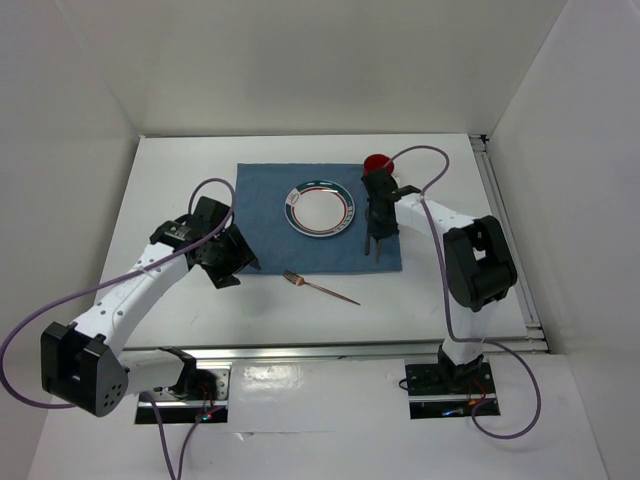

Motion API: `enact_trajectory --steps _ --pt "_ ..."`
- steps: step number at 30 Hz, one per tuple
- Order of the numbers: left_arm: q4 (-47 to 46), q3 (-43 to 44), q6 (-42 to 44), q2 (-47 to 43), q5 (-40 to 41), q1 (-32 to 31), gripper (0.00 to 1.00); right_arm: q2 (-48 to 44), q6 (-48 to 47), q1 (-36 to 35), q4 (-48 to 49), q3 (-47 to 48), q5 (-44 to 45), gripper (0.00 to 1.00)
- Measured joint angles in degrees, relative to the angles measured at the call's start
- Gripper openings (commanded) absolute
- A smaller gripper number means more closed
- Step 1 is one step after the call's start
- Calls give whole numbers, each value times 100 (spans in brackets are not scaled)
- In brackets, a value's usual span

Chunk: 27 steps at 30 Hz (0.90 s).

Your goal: Set the dinner table for one person

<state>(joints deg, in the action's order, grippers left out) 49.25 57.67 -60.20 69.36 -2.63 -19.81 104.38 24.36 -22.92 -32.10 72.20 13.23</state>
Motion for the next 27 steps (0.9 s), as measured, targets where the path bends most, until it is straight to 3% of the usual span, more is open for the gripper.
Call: enact_trajectory --steps 4,6,10,12,16,17,22,23,27 --pt "-2 0 0 37 0 -24 73 297 -125 186 131 223 17 2" --pt "-2 -2 4 63 0 -26 73 420 -173 251 151 317 57 14" --pt "-2 -2 4 94 7 -26 73 610 -315 341 199 411 94 22" --pt "-2 -2 4 94 22 -26 73 625 -345 343 201 411 85 36" --pt "22 31 7 94 74 -26 73 581 -433 319 214 411 39 38" --pt "48 76 11 98 103 -26 73 544 -435 313 208 409 24 45" --pt "170 553 118 164 304 -26 73 -179 -468 197 175 120 -26 52" --pt "179 680 173 186 354 -26 73 -422 -474 129 186 28 -63 60" --pt "273 1193 409 286 533 -26 73 -1469 -654 -568 205 -527 -273 65"
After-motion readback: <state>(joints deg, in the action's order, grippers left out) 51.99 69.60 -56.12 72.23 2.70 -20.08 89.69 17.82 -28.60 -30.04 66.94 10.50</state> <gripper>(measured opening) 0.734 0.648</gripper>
